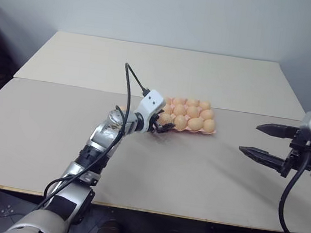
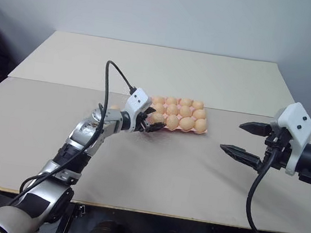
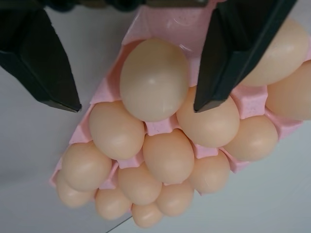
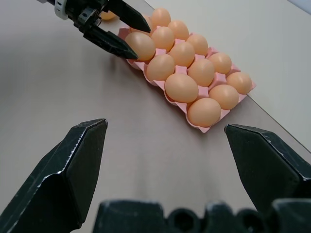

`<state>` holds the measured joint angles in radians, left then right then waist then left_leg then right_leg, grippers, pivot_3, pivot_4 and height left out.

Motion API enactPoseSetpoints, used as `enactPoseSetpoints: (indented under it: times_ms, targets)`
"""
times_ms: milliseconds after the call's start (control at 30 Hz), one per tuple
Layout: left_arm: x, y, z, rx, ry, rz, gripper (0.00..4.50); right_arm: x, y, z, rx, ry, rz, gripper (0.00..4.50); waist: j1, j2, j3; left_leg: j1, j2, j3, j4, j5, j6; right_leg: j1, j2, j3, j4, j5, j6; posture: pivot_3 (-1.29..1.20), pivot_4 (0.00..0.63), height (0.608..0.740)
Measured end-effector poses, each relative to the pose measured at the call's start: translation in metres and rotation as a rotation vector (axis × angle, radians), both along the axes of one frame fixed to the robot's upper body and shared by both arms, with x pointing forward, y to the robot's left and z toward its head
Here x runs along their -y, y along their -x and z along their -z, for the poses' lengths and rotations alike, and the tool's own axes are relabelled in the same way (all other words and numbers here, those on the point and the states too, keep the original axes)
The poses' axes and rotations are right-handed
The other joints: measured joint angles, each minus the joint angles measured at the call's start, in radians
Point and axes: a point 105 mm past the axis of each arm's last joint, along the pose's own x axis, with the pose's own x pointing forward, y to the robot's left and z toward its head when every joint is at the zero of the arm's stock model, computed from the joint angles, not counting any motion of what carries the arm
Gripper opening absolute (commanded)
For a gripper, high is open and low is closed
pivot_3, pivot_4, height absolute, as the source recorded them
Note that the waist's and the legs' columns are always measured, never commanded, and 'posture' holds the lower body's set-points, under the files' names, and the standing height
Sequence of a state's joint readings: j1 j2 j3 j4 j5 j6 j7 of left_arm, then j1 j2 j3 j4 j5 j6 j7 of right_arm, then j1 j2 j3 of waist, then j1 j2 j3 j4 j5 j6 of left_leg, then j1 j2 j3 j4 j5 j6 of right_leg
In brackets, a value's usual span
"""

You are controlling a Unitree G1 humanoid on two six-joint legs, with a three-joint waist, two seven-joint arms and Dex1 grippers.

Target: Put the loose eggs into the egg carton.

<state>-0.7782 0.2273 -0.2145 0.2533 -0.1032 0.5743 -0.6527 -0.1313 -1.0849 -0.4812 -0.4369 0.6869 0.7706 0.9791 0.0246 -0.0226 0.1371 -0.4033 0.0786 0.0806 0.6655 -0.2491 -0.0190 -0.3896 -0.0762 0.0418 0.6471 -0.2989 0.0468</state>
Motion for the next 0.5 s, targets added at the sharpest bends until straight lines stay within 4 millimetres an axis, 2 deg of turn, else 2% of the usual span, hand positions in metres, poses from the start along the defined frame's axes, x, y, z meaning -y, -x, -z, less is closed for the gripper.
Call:
enactPoseSetpoints:
  times_ms: [100, 167, 367, 500]
  targets:
    - [-0.006, -0.001, -0.001, 0.0, -0.012, -0.012, 4.46, -0.001, 0.001, 0.001, -0.003, 0.002, -0.002, 4.5, -0.001, 0.0, 0.0, 0.0, 0.0, 0.0, 0.0, 0.0, 0.0, 0.0, 0.0, 0.0, 0.0, 0.0, 0.0, 0.0, 0.15, 0.74]
    - [-0.017, -0.003, -0.009, 0.019, -0.007, -0.034, 4.46, 0.0, 0.001, 0.002, -0.007, 0.002, -0.001, 4.5, -0.003, 0.0, 0.0, 0.0, 0.0, 0.0, 0.0, 0.0, 0.0, 0.0, 0.0, 0.0, 0.0, 0.0, 0.0, 0.0, 0.15, 0.74]
    - [-0.056, 0.002, -0.053, 0.062, 0.074, -0.094, 4.46, 0.0, 0.001, 0.002, -0.005, 0.002, -0.001, 4.5, -0.006, 0.0, 0.0, 0.0, 0.0, 0.0, 0.0, 0.0, 0.0, 0.0, 0.0, 0.0, 0.0, 0.0, 0.0, 0.0, 0.15, 0.74]
    - [-0.101, 0.014, -0.082, 0.096, 0.053, -0.127, 4.46, 0.0, -0.001, 0.0, -0.003, -0.002, 0.001, 4.5, -0.015, 0.0, 0.0, 0.0, 0.001, 0.0, -0.001, 0.001, -0.002, 0.0, 0.0, 0.0, 0.0, 0.0, 0.0, 0.0, 0.15, 0.74]
